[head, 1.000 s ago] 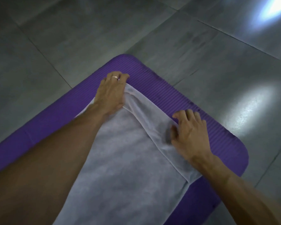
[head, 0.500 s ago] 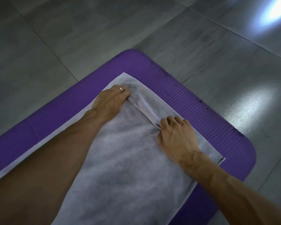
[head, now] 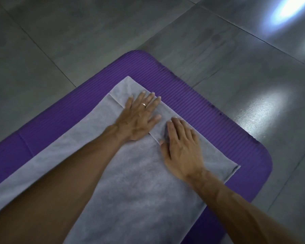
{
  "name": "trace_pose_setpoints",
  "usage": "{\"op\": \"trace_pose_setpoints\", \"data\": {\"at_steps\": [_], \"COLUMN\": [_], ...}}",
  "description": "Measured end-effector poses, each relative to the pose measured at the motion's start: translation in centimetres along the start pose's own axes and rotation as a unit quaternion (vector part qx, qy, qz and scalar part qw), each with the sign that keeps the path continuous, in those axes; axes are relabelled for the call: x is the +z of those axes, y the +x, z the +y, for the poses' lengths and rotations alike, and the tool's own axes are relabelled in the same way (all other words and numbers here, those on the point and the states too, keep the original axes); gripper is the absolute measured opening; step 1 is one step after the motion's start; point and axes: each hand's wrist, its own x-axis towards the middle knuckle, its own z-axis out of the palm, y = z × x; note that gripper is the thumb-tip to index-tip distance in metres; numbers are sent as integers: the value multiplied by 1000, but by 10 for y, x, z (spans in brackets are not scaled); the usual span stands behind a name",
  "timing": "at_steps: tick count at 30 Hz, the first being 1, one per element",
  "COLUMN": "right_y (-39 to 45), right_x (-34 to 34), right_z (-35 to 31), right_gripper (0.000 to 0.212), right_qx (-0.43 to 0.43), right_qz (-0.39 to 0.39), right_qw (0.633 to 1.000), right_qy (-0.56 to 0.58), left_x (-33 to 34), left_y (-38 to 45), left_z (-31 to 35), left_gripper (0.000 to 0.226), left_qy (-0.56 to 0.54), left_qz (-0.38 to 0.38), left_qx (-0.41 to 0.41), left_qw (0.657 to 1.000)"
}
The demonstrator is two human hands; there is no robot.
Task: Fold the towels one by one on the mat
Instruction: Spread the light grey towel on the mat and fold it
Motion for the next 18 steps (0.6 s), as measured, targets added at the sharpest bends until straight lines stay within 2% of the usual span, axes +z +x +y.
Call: {"op": "trace_pose_setpoints", "data": {"at_steps": [2, 5, 9, 12, 14, 17, 18], "right_y": [-11, -57, -86, -68, -57, -49, -45], "right_x": [8, 3, -28, -43, -53, -67, -72], "right_z": [5, 34, 63, 66, 71, 86, 90], "right_gripper": [69, 71, 63, 53, 40, 30, 28], "right_qx": [7, 28, 121, 162, 206, 239, 242], "right_qz": [-48, -71, -63, -10, -45, -120, -120], "right_qw": [998, 994, 991, 987, 977, 959, 956], "right_qy": [-39, -78, -14, -20, 10, 93, 111], "left_x": [13, 15, 5, -7, -10, -13, -16], "left_y": [5, 6, 15, 28, 32, 39, 44], "left_z": [4, 1, 14, 23, 21, 19, 21], "left_gripper": [77, 74, 54, 31, 17, 12, 12], "left_qy": [34, 58, 19, -49, -77, -114, -128], "left_qz": [1, 7, 8, 49, 83, 141, 153], "left_qx": [-28, -37, -61, -104, -108, -81, -72], "left_qw": [999, 998, 998, 992, 988, 980, 977]}}
